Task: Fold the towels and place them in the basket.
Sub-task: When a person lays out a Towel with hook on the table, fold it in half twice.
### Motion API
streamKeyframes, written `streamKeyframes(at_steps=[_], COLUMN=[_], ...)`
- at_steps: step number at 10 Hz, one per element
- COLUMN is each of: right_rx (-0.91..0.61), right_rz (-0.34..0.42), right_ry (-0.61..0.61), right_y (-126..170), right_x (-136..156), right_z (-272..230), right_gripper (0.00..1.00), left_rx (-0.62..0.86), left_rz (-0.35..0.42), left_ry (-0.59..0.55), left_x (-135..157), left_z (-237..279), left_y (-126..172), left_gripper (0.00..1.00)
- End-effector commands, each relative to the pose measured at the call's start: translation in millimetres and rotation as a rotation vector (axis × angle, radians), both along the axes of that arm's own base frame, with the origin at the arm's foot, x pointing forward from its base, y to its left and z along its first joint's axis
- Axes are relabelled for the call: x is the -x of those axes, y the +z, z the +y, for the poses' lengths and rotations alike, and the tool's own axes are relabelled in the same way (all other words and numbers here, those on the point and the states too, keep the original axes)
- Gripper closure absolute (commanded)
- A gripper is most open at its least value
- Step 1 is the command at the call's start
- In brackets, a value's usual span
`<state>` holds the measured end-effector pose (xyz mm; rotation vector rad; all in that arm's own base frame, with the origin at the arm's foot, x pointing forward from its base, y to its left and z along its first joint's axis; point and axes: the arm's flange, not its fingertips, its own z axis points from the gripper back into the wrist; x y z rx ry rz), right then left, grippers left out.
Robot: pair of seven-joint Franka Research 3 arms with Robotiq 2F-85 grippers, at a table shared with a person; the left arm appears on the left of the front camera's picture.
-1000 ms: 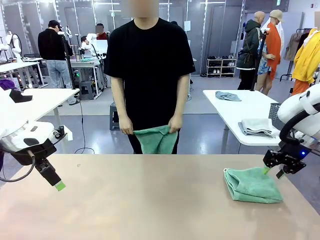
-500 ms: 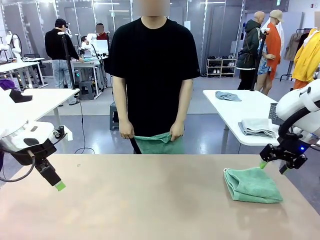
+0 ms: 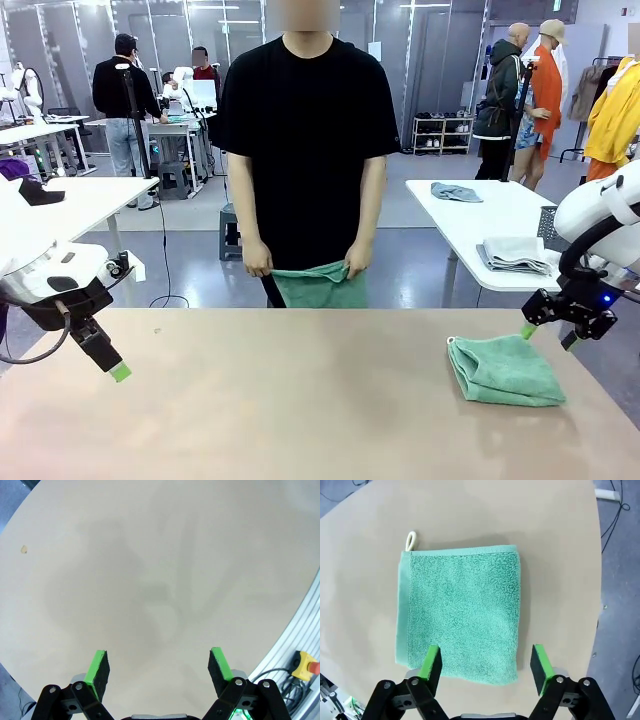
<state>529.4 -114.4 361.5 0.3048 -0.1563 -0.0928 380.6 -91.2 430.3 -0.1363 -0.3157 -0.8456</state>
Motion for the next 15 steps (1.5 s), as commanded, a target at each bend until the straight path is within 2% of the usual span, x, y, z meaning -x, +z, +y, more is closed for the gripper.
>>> streamKeyframes(at_steps=[1, 8, 9, 10, 12, 13, 15], right_rx=[-0.015, 0.000, 0.016, 0.099, 0.174, 0.206, 0.254], right_rz=[-0.005, 0.000, -0.088, -0.167, -0.297, -0.348, -0.402], right_ry=[0.008, 0.000, 0.136, 0.235, 0.408, 0.486, 0.621], right_y=[-1.0, 0.0, 25.2, 53.2, 114.7, 141.4, 167.0], right_x=[-2.0, 0.0, 16.2, 36.2, 68.3, 82.8, 107.9], right_z=[-1.9, 0.0, 13.5, 34.3, 71.7, 93.5, 135.1], right_gripper=[0.11, 0.11, 0.11, 0.11, 0.11, 0.11, 0.11], left_rx=[-0.014, -0.014, 0.000, 0.070, 0.138, 0.177, 0.208], left_rz=[-0.002, -0.002, 0.000, 0.026, 0.018, 0.005, -0.009], left_ry=[0.019, 0.019, 0.000, 0.035, 0.150, 0.172, 0.175], left_x=[0.6, 0.6, 0.0, -3.0, -0.8, 3.0, 12.3], left_z=[-1.8, -1.8, 0.0, 14.1, 50.2, 63.1, 64.0], left_y=[-0.4, -0.4, 0.0, 20.4, 59.5, 75.9, 99.6], left_gripper=[0.00, 0.00, 0.00, 0.00, 0.00, 0.00, 0.00])
